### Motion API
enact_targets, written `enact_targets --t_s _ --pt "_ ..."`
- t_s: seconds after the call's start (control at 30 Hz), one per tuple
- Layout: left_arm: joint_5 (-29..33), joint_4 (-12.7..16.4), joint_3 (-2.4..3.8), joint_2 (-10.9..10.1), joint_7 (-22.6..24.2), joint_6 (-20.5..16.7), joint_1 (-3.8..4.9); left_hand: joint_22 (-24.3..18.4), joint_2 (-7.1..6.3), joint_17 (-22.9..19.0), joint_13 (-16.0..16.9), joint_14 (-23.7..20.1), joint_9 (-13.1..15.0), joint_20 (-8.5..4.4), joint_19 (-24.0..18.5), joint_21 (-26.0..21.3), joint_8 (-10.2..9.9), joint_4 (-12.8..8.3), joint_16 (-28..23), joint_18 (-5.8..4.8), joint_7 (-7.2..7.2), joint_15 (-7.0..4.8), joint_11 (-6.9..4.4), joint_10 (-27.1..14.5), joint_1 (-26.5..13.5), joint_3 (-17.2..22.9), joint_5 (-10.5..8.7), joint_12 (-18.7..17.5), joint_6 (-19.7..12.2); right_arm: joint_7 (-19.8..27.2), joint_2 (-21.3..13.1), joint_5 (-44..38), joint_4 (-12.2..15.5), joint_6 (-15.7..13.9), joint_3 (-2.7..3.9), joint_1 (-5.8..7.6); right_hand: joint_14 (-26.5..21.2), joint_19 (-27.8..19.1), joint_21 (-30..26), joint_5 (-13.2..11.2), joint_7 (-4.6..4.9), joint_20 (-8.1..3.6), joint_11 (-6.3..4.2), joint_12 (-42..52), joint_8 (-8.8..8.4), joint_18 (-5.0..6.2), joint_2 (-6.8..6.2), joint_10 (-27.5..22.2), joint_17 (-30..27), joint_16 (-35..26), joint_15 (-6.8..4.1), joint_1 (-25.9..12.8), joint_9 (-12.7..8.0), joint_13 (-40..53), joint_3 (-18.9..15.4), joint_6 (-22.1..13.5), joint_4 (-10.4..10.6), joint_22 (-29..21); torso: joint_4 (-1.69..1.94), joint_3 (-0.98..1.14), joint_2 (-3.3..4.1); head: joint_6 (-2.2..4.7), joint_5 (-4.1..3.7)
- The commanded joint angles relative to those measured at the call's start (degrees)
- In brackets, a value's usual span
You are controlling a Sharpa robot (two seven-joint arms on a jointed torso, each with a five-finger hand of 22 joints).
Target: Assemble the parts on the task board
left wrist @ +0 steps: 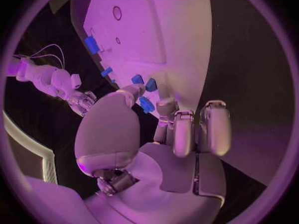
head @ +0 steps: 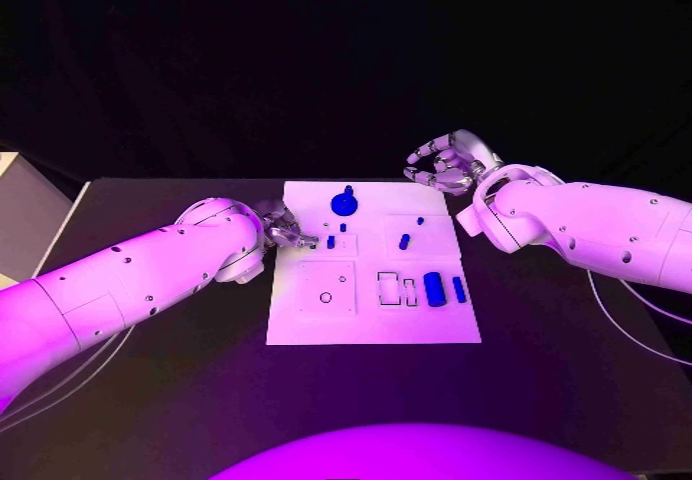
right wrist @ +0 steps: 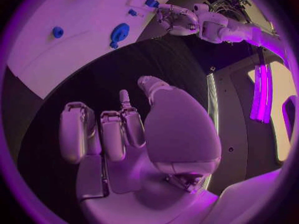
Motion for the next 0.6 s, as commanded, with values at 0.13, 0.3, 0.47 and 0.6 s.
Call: enact_targets --t_s 0.13,0.3,0.47,0.6 --pt "2.1 0.1 0.01 -0.1 0.3 -1.3 -0.07 4.3 2.63 13.5 0.1 5.6 0.1 0.18 -0.3 -0.3 -0.7 0.2 -0.3 0.14 0.28 0.38 0.21 -0.2 -2.5 -6.4 -8.56 0.1 0.3 0.7 0.0 -0.5 0.1 0.0 0.02 -0.02 3.8 1.6 -0.3 0.4 0.07 -0.34 -0.11 0.0 -0.2 0.68 -0.07 0.3 5.9 -0.2 -0.33 -0.3 0.1 7.4 0.3 -0.4 -0.1 7.1 -0.02 0.03 -0.01 0.05 0.07" --pt "4.1 0.3 0.05 -0.3 1.1 -2.1 -0.08 4.4 6.24 13.5 0.2 5.6 0.2 0.2 -0.3 -0.4 -0.8 0.2 -0.3 0.15 0.22 0.35 0.17 -0.3 -1.8 -16.0 -12.06 0.2 0.4 0.7 0.0 -0.5 0.1 0.0 0.02 -0.02 3.8 1.6 -0.3 0.4 0.07 -0.34 -0.11 0.0 -0.2 0.68 -0.07 0.3 5.9 -0.2 -0.33 -0.3 0.1 7.4 0.3 -0.4 -0.1 7.1 -0.03 0.03 0.03 0.08 0.08" --pt "6.0 0.5 0.26 -0.7 2.3 -3.1 -0.08 4.2 7.34 13.4 0.0 5.6 0.3 0.22 -0.4 -0.5 -0.8 0.2 -0.4 0.2 0.24 0.37 0.19 -0.4 -1.3 -18.8 -13.64 0.1 0.4 0.7 0.0 -0.5 0.1 0.0 0.02 -0.02 3.8 1.6 -0.3 0.4 0.07 -0.34 -0.11 0.0 -0.2 0.68 -0.07 0.3 5.9 -0.2 -0.33 -0.3 0.1 7.4 0.3 -0.4 -0.1 7.1 -0.03 0.03 0.03 0.08 0.08" --pt "8.1 0.7 0.86 -1.1 3.8 -3.8 -0.07 3.3 7.92 12.6 -2.3 5.3 0.0 0.43 -1.2 -1.4 -1.7 0.2 -0.8 0.45 0.91 0.8 0.75 -2.2 0.8 -20.2 -13.98 -1.2 -1.3 0.7 0.0 -0.5 0.1 0.0 0.02 -0.02 3.8 1.6 -0.3 0.4 0.07 -0.34 -0.11 0.0 -0.2 0.68 -0.07 0.3 5.9 -0.2 -0.33 -0.3 0.1 7.4 0.3 -0.4 -0.1 7.1 -0.05 0.04 0.01 0.1 0.13"
